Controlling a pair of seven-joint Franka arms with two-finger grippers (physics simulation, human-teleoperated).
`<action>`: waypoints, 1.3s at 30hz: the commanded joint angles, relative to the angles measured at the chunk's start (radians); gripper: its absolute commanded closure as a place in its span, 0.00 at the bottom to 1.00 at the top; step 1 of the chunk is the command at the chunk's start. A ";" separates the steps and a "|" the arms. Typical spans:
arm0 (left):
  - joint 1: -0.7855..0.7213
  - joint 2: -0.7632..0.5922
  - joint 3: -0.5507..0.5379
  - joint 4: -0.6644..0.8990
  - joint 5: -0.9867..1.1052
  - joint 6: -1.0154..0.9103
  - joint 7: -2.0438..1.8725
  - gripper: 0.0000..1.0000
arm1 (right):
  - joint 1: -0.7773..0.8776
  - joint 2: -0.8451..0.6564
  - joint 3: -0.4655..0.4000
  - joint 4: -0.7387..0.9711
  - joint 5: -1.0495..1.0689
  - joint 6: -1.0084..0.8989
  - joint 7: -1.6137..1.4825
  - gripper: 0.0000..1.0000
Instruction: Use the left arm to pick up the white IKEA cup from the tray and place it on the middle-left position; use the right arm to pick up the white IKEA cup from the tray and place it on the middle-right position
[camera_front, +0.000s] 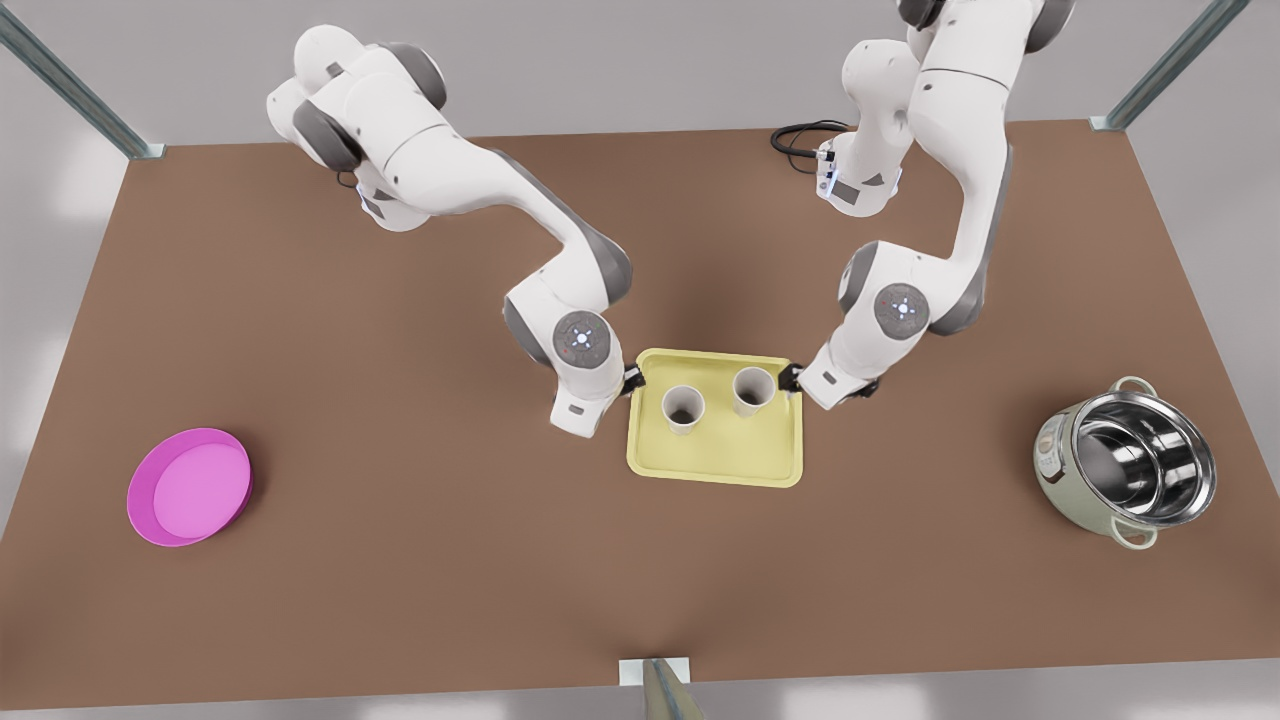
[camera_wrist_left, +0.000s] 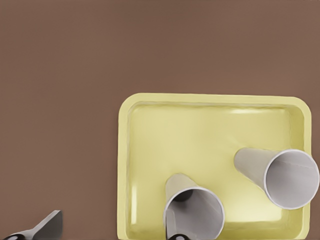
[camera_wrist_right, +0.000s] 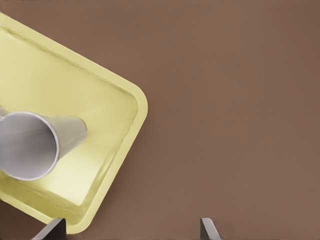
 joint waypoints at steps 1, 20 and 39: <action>-0.021 0.006 0.000 -0.036 0.007 0.148 -0.199 0.00 | 0.008 0.048 0.026 0.022 0.015 0.141 0.568 0.00; -0.073 0.138 0.000 -0.096 0.009 0.267 -0.215 0.00 | 0.054 0.230 0.057 0.077 0.001 0.363 0.621 0.13; -0.073 0.125 0.006 -0.085 0.007 0.250 -0.210 0.88 | -0.018 -0.007 0.029 -0.134 -0.025 0.309 0.520 0.85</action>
